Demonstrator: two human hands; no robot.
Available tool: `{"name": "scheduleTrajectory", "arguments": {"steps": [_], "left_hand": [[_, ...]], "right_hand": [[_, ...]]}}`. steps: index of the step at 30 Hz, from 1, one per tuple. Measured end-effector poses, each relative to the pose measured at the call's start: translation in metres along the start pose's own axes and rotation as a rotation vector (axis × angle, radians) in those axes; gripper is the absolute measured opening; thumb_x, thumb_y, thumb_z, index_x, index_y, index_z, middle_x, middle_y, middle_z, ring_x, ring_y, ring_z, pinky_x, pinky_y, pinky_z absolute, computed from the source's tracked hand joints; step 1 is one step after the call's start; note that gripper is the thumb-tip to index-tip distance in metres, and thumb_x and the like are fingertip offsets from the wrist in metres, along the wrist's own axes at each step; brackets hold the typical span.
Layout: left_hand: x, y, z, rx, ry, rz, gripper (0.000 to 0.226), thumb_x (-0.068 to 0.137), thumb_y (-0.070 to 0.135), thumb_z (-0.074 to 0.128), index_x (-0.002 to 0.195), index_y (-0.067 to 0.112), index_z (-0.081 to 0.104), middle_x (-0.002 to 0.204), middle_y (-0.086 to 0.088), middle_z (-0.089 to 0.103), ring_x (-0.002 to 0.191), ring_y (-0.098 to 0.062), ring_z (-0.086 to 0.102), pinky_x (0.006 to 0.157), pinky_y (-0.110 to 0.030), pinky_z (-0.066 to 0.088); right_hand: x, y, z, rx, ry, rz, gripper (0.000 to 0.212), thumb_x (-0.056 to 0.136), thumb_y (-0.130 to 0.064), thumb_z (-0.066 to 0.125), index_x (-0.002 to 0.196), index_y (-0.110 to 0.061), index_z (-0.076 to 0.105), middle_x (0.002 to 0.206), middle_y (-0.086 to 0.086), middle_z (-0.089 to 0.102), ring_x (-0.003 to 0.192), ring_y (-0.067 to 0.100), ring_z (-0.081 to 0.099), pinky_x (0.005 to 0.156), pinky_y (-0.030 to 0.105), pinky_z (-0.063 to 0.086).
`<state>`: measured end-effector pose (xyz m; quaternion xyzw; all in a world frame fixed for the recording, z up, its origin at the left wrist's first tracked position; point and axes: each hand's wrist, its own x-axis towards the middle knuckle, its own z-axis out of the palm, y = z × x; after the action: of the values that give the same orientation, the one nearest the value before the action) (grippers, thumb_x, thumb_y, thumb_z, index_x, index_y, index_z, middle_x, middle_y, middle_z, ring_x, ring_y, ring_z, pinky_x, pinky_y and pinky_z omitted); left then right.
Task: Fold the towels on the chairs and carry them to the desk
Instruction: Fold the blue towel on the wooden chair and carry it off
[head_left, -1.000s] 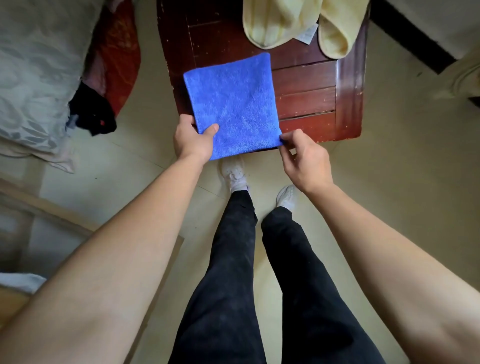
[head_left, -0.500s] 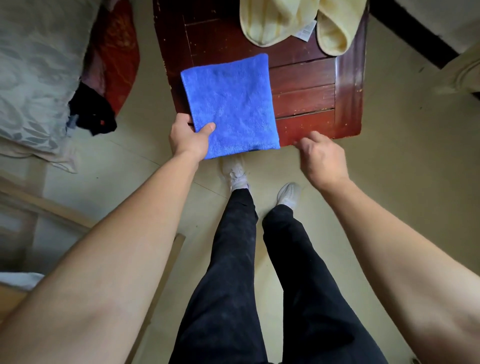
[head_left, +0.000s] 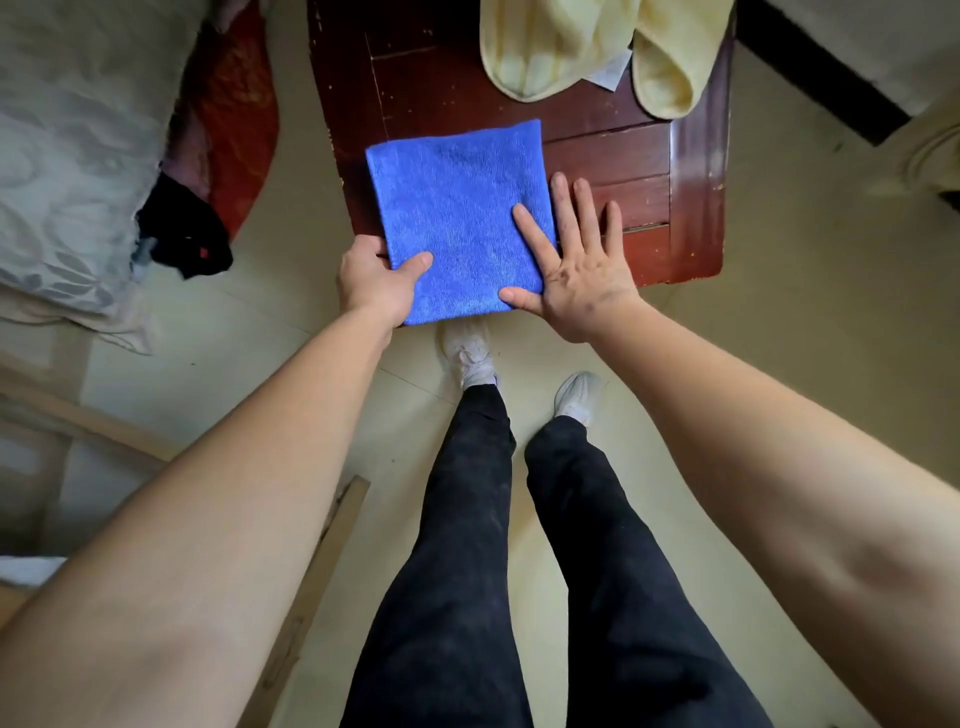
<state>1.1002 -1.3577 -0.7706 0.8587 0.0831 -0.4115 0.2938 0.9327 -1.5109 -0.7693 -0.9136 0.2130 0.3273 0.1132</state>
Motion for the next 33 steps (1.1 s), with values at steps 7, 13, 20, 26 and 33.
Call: {"name": "scheduleTrajectory", "arguments": {"steps": [7,13,20,26,33], "left_hand": [[-0.001,0.000,-0.001,0.002,-0.008,-0.034,0.037,0.070,0.033,0.080,0.100,0.015,0.067,0.101,0.000,0.072,0.089,-0.019,0.071,0.081,-0.042,0.060],[-0.008,0.012,-0.008,-0.152,-0.213,-0.151,0.026,0.083,0.003,0.073,0.108,0.008,0.068,0.096,-0.001,0.073,0.079,-0.013,0.072,0.064,-0.027,0.058],[-0.057,0.004,-0.036,-0.312,-0.492,-0.269,0.036,0.085,0.001,0.065,0.121,0.007,0.065,0.115,-0.007,0.072,0.105,-0.023,0.070,0.093,-0.044,0.055],[-0.175,-0.004,-0.054,-0.518,-0.466,-0.207,0.035,0.084,0.004,0.060,0.119,0.006,0.062,0.120,-0.013,0.068,0.098,-0.027,0.069,0.087,-0.043,0.054],[-0.328,-0.030,-0.105,-0.873,-0.213,-0.090,0.083,0.051,0.011,0.073,0.129,-0.005,0.051,0.115,-0.021,0.066,0.097,-0.033,0.066,0.083,-0.048,0.054]], "right_hand": [[-0.003,-0.016,-0.021,0.574,0.023,0.104,0.084,0.086,-0.045,0.054,0.157,-0.027,0.014,0.166,0.014,0.003,0.152,0.038,-0.002,0.122,0.051,0.008],[0.000,-0.034,-0.030,1.257,0.149,0.377,0.058,0.081,-0.014,0.060,0.136,-0.025,0.045,0.134,-0.002,0.056,0.111,0.017,0.057,0.101,0.027,0.043],[-0.046,-0.012,-0.030,1.579,-0.001,0.517,0.068,0.082,0.005,0.065,0.141,-0.016,0.041,0.101,-0.001,0.069,0.085,0.012,0.068,0.082,0.031,0.057],[-0.143,-0.005,-0.083,1.713,-0.151,0.295,0.030,0.077,0.004,0.059,0.103,-0.008,0.067,0.086,0.000,0.070,0.063,0.011,0.063,0.057,0.020,0.044],[-0.256,-0.045,-0.142,1.744,-0.229,0.053,0.023,0.069,-0.014,0.054,0.092,-0.020,0.057,0.094,0.002,0.064,0.089,0.024,0.059,0.081,0.039,0.042]]}}
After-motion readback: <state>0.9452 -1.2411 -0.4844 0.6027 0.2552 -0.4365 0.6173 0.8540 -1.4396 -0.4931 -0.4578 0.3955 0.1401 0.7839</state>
